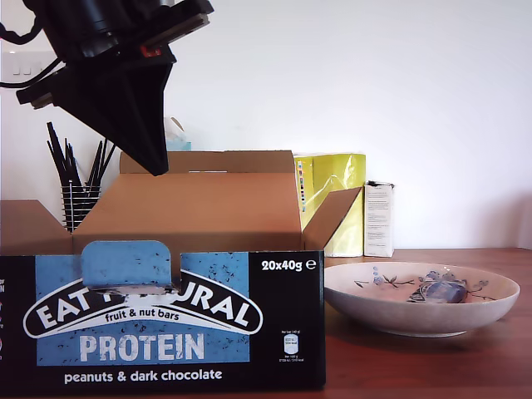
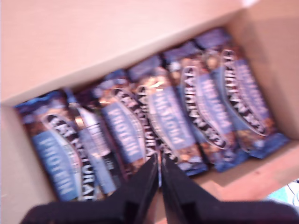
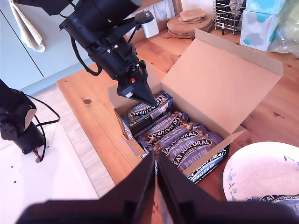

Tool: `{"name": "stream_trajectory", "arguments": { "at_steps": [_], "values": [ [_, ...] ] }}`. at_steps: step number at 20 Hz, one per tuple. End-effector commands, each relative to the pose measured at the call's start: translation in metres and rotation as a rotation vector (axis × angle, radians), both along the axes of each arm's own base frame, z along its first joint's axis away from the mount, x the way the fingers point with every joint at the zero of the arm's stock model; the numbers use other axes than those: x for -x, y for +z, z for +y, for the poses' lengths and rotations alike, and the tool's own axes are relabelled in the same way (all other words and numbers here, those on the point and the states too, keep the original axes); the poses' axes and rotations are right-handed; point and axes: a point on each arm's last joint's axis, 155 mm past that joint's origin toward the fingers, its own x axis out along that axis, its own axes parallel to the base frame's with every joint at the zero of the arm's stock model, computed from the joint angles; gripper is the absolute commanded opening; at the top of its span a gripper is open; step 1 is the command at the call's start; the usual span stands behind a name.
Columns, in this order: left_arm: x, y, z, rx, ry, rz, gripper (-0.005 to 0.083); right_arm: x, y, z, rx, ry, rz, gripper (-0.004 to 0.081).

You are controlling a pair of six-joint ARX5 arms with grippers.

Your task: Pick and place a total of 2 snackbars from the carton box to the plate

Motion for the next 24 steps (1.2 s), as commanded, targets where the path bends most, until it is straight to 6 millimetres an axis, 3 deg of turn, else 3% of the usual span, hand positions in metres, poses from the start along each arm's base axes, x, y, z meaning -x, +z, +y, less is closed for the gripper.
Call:
{"name": "stream_trajectory", "arguments": {
  "at_steps": [1,2,3,5,6,7,11,18,24],
  "values": [
    [0.002,-0.013,0.003,-0.037,0.007,0.038,-0.0024,-0.001,-0.007,0.001,0.010,0.006,0.009,-0.0013],
    [0.004,-0.017,0.010,-0.072,0.019,0.051,-0.0006,-0.001,-0.007,0.001,0.011,0.006,0.009,-0.0013],
    [0.005,-0.022,0.017,-0.108,0.042,0.062,0.0074,-0.001,-0.006,0.001,0.010,0.006,0.009,-0.0013],
    [0.003,-0.027,0.034,-0.174,0.088,0.066,0.0359,-0.001,-0.007,0.001,0.010,0.006,0.009,-0.0013],
    [0.001,-0.027,0.038,-0.176,0.124,0.066,0.0438,-0.001,-0.006,0.001,0.011,0.006,0.008,-0.0013],
    [-0.001,-0.027,0.039,-0.170,0.137,0.067,0.0463,-0.001,-0.006,0.001,0.011,0.006,0.007,-0.0013],
    [-0.004,-0.032,0.045,-0.178,0.171,0.088,0.0467,-0.001,-0.007,0.001,0.019,0.013,-0.006,-0.0013],
    [-0.009,-0.065,0.047,-0.238,0.177,0.162,0.0465,-0.001,-0.007,0.001,0.019,0.013,-0.005,-0.0013],
    [-0.012,-0.069,0.047,-0.241,0.180,0.164,0.0455,-0.001,-0.007,0.001,0.020,0.013,-0.006,-0.0013]
  ]
}}
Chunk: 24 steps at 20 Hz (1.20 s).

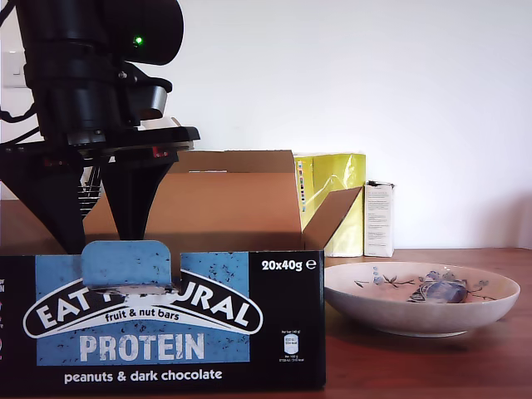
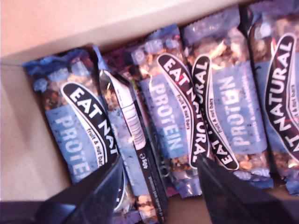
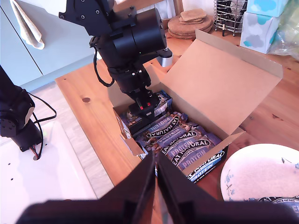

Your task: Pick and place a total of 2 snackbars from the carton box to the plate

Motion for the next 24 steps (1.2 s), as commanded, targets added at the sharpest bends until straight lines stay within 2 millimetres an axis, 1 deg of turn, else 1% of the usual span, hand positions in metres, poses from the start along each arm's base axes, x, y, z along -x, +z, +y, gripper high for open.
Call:
{"name": "stream_trajectory", "arguments": {
  "at_steps": [1,5,9,12,14,15,20,21,22,24],
  "values": [
    [-0.002,-0.003,0.002,-0.003,0.008,0.002,0.0445,-0.001,-0.006,0.001,0.009,0.004,0.011,-0.0013],
    [-0.004,-0.009,0.002,-0.010,0.011,0.012,0.0443,-0.001,-0.006,0.001,0.012,0.007,0.005,-0.0013],
    [-0.005,-0.021,0.002,-0.028,0.011,0.036,0.0442,-0.001,-0.006,0.001,0.012,0.006,0.005,-0.0013],
    [-0.008,-0.022,0.001,-0.027,0.004,0.030,0.0440,-0.001,-0.007,0.001,0.012,0.006,0.005,-0.0013],
    [-0.008,-0.024,0.002,-0.030,0.006,0.034,0.0404,-0.001,-0.007,0.001,0.012,0.006,0.005,-0.0013],
    [-0.007,-0.026,0.004,-0.036,0.009,0.043,0.0390,-0.001,-0.007,0.001,0.012,0.006,0.005,-0.0013],
    [0.000,-0.040,0.013,-0.089,0.009,0.103,0.0389,-0.001,-0.006,0.001,0.012,0.007,0.005,-0.0013],
    [0.001,-0.041,0.011,-0.077,0.005,0.111,0.0389,-0.001,-0.006,0.001,0.012,0.007,0.005,-0.0013],
    [0.001,-0.041,0.004,-0.044,-0.006,0.113,0.0389,-0.001,-0.006,0.001,0.014,0.009,0.002,-0.0013],
    [0.000,-0.039,-0.016,0.051,-0.022,0.122,0.0389,-0.001,-0.007,0.001,0.019,0.012,-0.006,-0.0013]
  ]
}}
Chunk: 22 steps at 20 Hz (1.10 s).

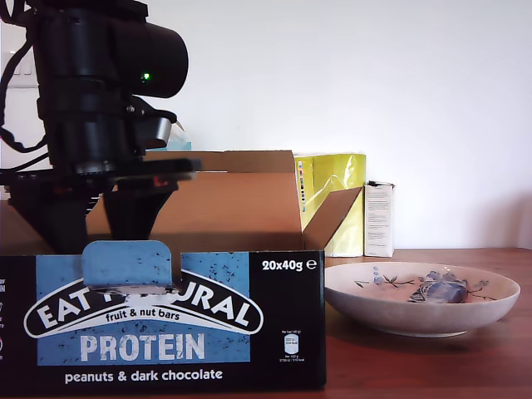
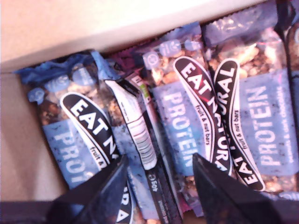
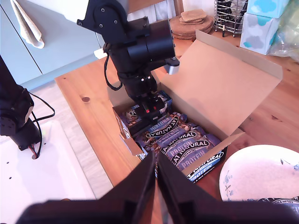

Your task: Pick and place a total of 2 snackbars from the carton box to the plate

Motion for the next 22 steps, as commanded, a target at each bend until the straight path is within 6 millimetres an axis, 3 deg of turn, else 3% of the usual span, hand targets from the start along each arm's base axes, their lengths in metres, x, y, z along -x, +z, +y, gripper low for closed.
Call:
{"name": "stream_trajectory", "arguments": {
  "at_steps": [1,10,18,22],
  "values": [
    [0.010,-0.018,-0.011,0.032,-0.024,0.062,0.0389,-0.001,-0.006,0.001,0.011,0.006,0.007,-0.0013],
    [-0.002,-0.009,-0.021,0.068,-0.046,0.019,0.0389,-0.004,-0.008,-0.002,0.023,-0.015,-0.001,-0.0013],
    [-0.006,-0.006,-0.012,0.017,-0.042,-0.001,0.0357,-0.004,-0.009,-0.002,0.026,-0.015,0.005,-0.0013],
    [-0.005,-0.006,-0.012,0.013,-0.061,-0.001,0.0449,-0.004,-0.009,-0.002,0.026,-0.015,0.005,-0.0013]
  ]
}}
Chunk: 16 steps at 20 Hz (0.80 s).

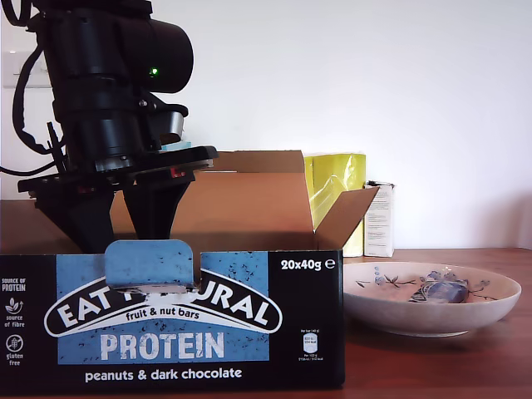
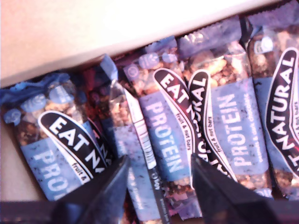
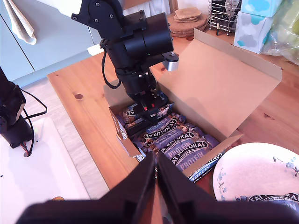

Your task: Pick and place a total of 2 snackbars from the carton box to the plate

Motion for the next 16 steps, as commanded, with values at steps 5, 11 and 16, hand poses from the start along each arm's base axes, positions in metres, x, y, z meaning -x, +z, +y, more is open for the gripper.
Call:
{"name": "stream_trajectory", "arguments": {
  "at_steps": [5,11,16],
  "values": [
    [-0.007,0.000,-0.003,-0.019,-0.013,-0.008,0.0447,-0.001,-0.007,0.001,0.008,0.004,0.012,-0.0013],
    [-0.007,0.006,0.005,-0.058,-0.008,-0.006,0.0445,-0.001,-0.007,0.001,0.008,0.004,0.012,-0.0013],
    [-0.008,0.002,0.009,-0.083,-0.003,-0.005,0.0445,0.000,-0.007,0.001,0.008,0.004,0.012,-0.0013]
  ]
}}
